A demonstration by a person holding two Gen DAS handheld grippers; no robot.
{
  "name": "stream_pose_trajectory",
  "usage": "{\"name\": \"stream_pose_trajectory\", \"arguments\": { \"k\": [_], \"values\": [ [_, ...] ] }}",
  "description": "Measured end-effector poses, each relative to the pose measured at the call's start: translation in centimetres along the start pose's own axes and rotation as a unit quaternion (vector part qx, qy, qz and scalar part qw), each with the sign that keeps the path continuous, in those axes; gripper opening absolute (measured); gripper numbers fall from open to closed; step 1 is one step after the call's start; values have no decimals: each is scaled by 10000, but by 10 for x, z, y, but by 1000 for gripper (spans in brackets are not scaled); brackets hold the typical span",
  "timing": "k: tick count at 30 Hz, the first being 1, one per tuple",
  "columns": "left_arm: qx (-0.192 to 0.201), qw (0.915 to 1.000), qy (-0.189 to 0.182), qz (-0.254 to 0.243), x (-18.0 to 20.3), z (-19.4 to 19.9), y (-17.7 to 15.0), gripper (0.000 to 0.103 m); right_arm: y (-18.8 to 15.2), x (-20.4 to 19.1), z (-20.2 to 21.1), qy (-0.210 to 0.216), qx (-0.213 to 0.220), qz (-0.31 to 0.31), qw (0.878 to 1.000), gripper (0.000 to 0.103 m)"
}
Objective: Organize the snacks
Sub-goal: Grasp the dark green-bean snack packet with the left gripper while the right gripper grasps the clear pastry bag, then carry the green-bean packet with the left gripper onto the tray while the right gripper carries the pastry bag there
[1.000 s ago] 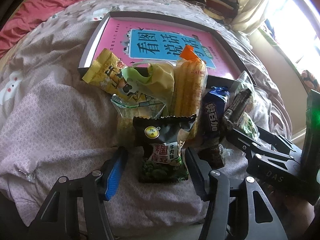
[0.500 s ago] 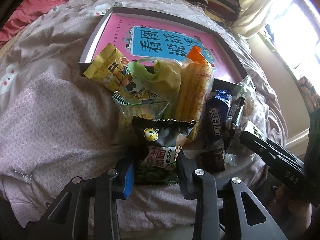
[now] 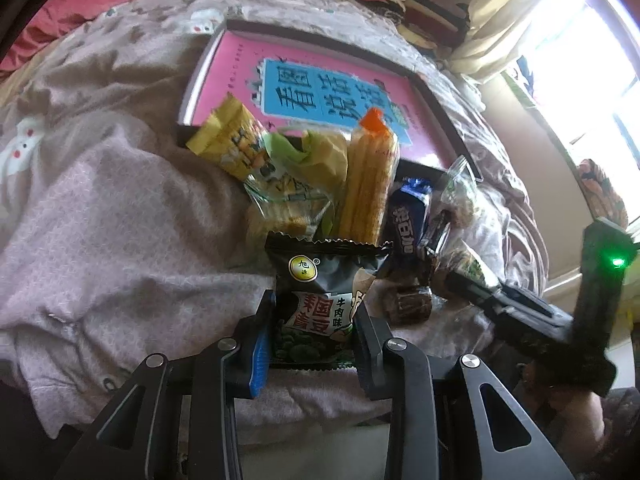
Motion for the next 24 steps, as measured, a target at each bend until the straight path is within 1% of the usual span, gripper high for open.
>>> {"name": "stream_pose_trajectory", "arguments": {
  "k": [2,3,5,7,9,12,15,18,20,24],
  "values": [
    [77,10000,-9,7,-1,6,2,35,-3,-3,-10,-68,-201,116,9997,53],
    [104,9999,-5,9,0,8,3,35,-5,-5,-14,-167,-284,196,9993,55],
    [126,9999,-6,9,-1,10,4,35,-5,-11,-19,-385,-324,397,9979,54],
    [143,9999,0,-12,0,11,4,35,-3,-14,-17,-348,-244,470,9980,45],
    [206,9998,4,-67,3,14,6,35,-1,-13,-8,-211,-82,399,9989,39],
    [351,9992,21,-190,6,21,7,35,1,-11,6,-65,157,295,9994,35],
    [539,9980,43,-318,10,31,10,35,4,-7,21,139,365,132,9992,35],
    [687,9969,64,-376,12,38,15,35,8,-5,41,387,721,44,9966,35],
    [757,9964,75,-381,11,42,18,35,13,-7,51,423,943,80,9946,35],
    [834,9959,75,-355,8,45,24,35,20,-12,60,527,1181,143,9915,35]
  ]
}}
Point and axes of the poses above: each gripper's, at about its wrist camera, not at the fingertips, and z roughly against the way its jaws point, x to its right, y to its top, the point moved 9 cm from there along -z, roughly the way its jaws point, and after that the axes turned 10 degrees about -x, right-handed, at the moved point
